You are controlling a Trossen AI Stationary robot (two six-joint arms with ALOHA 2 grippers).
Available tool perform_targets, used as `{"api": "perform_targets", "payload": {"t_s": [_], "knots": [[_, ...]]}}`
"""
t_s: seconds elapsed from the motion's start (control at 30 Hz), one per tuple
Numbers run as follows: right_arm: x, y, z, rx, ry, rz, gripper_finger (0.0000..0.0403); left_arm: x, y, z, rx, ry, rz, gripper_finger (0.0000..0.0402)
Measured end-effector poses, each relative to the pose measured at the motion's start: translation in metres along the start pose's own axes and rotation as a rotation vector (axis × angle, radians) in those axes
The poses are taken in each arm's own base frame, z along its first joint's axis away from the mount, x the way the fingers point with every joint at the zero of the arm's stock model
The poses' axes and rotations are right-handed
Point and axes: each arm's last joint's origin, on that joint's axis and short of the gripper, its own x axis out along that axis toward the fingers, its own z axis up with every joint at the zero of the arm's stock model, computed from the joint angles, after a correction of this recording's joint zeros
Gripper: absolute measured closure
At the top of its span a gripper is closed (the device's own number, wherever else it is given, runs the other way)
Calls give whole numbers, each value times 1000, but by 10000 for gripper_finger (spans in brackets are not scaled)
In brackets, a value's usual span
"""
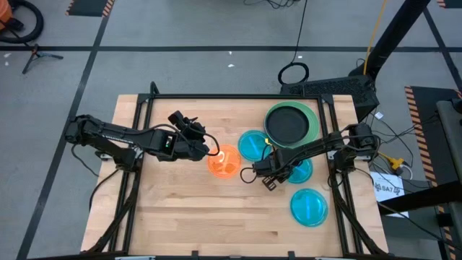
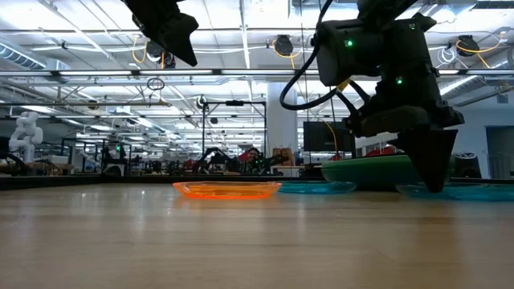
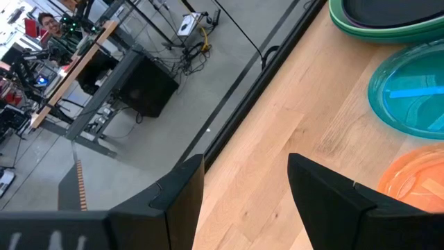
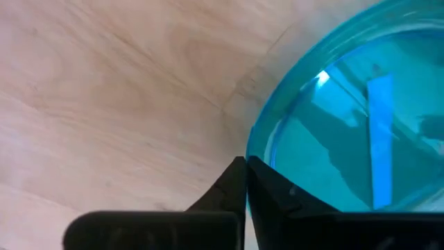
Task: Stack plastic plates
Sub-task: Stack the middle transparent blue plate on the black plate
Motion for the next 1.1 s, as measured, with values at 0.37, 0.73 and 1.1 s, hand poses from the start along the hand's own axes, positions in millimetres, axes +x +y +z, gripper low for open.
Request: {"api": "perform_targets", "payload": {"t_s": [0.37,0.73,1.1], "knots": [[0,0,-1,-20,27,16,400,0,0,0,0,0,0,188],[-18,9,3,-72,7,50,401,0,0,0,-1,0,0,188],[-47,25,7,-135,-59,142,402,0,0,0,1,0,0,188]]}}
